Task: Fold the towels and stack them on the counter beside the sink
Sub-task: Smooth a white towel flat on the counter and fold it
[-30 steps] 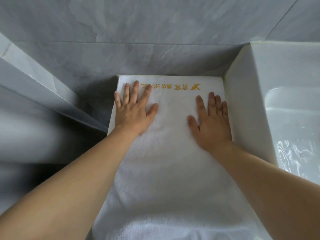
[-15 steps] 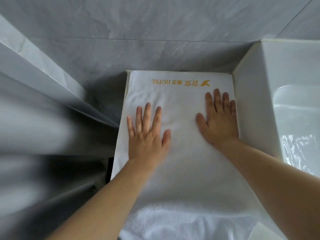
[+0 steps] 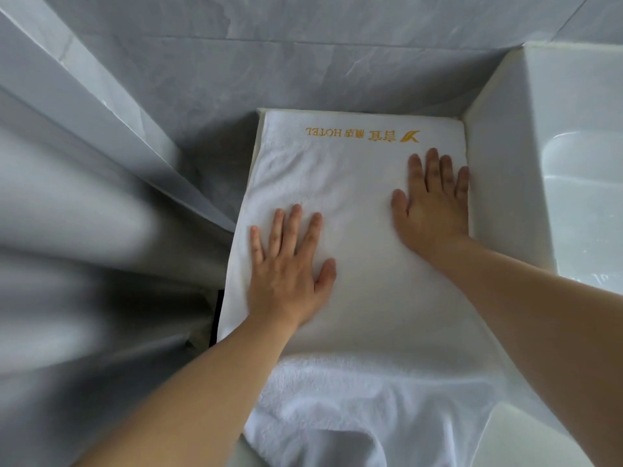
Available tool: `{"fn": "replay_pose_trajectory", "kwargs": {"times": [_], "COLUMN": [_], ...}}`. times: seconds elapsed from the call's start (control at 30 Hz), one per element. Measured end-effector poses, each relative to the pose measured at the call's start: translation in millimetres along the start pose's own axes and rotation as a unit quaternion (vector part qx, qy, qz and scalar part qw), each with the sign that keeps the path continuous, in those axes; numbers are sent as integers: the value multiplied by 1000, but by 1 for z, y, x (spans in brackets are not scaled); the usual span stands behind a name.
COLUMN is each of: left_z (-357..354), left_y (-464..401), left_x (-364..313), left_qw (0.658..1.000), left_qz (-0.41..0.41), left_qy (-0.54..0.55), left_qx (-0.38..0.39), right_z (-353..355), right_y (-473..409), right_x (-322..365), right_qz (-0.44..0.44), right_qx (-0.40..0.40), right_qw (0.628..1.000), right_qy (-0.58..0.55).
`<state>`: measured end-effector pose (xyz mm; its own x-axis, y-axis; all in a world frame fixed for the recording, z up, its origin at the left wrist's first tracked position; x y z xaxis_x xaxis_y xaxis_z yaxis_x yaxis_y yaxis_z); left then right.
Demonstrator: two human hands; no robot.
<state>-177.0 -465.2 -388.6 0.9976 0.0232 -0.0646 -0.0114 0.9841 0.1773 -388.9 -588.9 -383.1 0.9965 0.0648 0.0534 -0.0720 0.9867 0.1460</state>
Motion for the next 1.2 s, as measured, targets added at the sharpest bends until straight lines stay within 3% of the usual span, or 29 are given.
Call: {"fn": "replay_pose_trajectory", "kwargs": {"times": [0.13,0.23,0.33,0.5,0.67,0.77,0.83,0.93,1.2], "left_z": [1,2,3,4,6,23,22,-8,-23], "left_y": [0,0,0,-2,2,47,86,121,121], "left_x": [-1,-1,-1,0,-4,-13,-20,-13,-10], "left_qw": [1000,1000,1000,999,1000,996,992,996,995], "left_qz": [0,4,5,10,5,2,-21,-72,-93], "left_qy": [7,4,-2,1,17,81,122,50,4], "left_qx": [-9,-13,-17,-32,0,-48,-37,16,-30], "right_z": [16,18,-10,-23,-22,-24,-23,-22,-20], "right_y": [38,93,125,129,130,128,127,126,121], "right_x": [24,42,31,20,19,20,20,19,19], "right_qz": [-32,12,44,56,48,49,46,43,36], "right_qx": [8,0,58,6,2,1,-7,-7,37], "right_qw": [999,996,993,996,997,997,997,997,997], "right_qy": [-25,-89,-87,-68,-62,-64,-66,-65,-55]}}
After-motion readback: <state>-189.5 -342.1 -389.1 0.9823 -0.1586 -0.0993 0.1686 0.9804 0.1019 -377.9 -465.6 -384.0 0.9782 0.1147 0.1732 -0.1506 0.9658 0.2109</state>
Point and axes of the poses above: each hand's wrist, its own y-axis away from the middle knuckle, its own z-axis out of the back of the hand, x = y × z, the point moved 4 cm from there along -y, towards the middle knuckle, and after that the axes turned 2 degrees about -y, right-handed, at the moved point
